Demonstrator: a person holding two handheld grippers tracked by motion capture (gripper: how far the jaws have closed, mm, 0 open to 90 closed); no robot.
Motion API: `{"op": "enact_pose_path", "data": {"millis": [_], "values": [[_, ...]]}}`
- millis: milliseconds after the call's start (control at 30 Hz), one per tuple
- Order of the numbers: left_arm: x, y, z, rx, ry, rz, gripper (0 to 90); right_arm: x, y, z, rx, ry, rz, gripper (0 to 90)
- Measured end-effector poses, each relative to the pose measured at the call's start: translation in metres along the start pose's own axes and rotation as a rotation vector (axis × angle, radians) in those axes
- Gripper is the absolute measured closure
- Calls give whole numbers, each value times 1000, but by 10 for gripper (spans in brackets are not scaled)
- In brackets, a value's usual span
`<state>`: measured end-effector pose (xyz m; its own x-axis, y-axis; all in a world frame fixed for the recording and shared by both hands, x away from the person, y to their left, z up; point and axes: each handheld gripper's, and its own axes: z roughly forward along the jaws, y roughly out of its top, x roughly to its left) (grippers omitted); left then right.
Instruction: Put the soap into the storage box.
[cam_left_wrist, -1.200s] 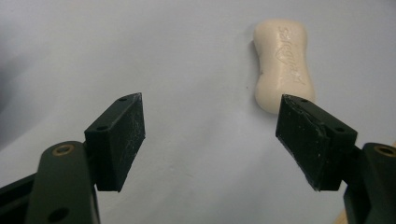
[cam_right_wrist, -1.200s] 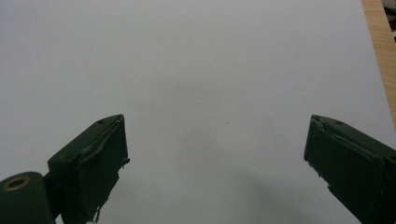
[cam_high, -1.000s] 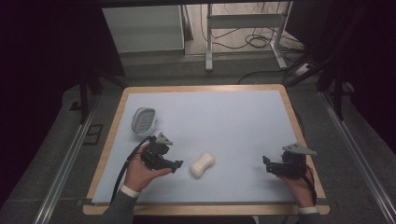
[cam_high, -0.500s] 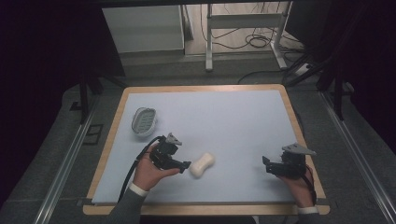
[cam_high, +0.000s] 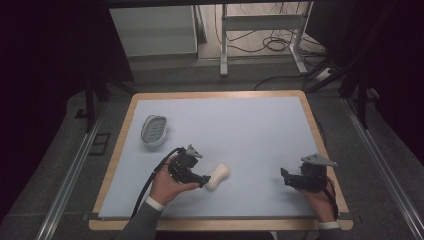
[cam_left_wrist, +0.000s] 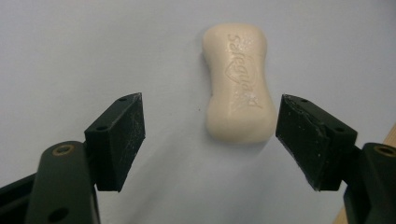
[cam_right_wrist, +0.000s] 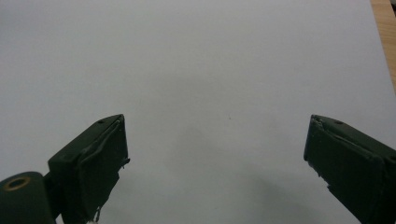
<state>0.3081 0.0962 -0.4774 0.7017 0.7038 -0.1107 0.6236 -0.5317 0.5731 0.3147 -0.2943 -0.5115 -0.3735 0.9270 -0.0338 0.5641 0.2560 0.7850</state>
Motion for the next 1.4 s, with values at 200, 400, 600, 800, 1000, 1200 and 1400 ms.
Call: {"op": "enact_pose_path", "data": {"millis": [200,400,600,800,1000,1200,1400], "values": [[-5,3,6,10,-9,20,251,0,0,0,2,1,2,62],[-8,7,10,13,-13,20,251,0,0,0,-3,1,3,62],[-12,11,16,36,-10,29,278,1,0,0,-3,0,1,62],[-16,18,24,53,-18,31,283,0,0,0,-2,1,3,62],[-19,22,34,78,-19,32,302,0,0,-1,-6,1,2,62],[-18,26,44,103,-17,27,318,1,0,0,-3,0,2,62],[-18,26,48,108,-14,15,351,0,-1,1,1,-6,-6,62]]}}
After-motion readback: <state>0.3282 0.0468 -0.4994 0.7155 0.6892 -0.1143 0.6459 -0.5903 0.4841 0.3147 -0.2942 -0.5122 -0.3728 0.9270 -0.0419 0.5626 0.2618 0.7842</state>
